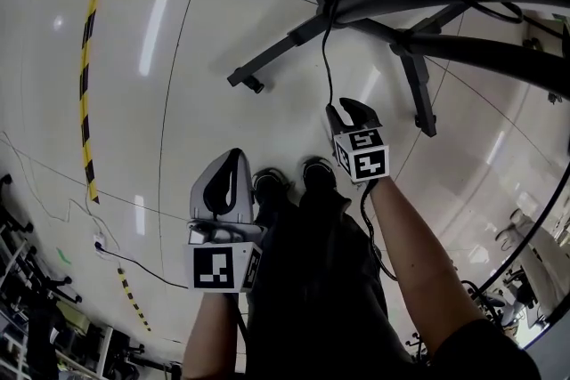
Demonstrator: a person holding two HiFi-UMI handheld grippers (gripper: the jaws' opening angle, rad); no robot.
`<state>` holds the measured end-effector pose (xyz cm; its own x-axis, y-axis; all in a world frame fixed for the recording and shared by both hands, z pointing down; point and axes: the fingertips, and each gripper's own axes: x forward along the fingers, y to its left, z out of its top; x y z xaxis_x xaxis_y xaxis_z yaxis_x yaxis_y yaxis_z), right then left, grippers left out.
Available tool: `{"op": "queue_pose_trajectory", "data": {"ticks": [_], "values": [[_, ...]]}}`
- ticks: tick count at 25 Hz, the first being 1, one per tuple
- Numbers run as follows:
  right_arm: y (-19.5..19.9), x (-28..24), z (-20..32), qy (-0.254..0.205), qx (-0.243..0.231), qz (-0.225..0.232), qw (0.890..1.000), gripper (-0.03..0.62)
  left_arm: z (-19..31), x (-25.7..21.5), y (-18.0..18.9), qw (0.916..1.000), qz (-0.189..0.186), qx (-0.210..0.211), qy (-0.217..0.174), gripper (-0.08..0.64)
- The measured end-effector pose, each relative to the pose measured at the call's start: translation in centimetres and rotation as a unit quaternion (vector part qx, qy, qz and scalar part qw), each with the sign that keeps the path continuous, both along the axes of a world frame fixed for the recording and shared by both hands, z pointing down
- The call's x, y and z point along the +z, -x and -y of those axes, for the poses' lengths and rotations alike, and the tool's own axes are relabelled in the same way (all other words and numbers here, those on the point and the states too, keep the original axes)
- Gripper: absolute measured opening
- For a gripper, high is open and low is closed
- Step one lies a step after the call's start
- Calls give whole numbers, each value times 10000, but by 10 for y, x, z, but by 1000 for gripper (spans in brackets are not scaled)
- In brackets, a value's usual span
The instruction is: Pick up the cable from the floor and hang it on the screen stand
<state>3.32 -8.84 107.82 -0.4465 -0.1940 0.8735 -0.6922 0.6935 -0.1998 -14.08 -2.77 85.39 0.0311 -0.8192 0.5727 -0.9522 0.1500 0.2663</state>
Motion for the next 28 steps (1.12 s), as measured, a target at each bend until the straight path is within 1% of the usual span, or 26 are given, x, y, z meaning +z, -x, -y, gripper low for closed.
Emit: {"op": "queue_pose_trajectory", "data": {"ticks": [3,5,7,9,13,18,22,24,26,28], "values": [[0,18,-3,232,42,-68,9997,129,3,7,-5,10000,-68,29,17,3],[-4,30,-4,351,211,-146,9991,132,6,12,-7,9999,-124,22,48,3],[-7,39,-3,410,403,-215,9981,132,10,17,-9,9998,-204,25,53,4],[-6,44,-3,408,484,-241,9977,132,13,24,-10,9996,-253,49,98,3],[1,54,-2,425,413,-229,9980,132,14,38,-8,9992,-320,29,249,4],[-4,69,-7,531,359,-424,9970,130,13,46,-1,9981,-488,-203,311,3],[-4,73,-6,485,335,-555,9967,88,14,47,0,9981,-504,-115,328,4],[-3,72,-2,451,309,-587,9968,31,14,47,1,9981,-504,-116,327,3],[1,68,2,450,312,-500,9972,25,13,46,4,9982,-489,-129,324,4],[7,59,4,462,311,-320,9979,21,10,46,4,9984,-429,-117,350,3]]}}
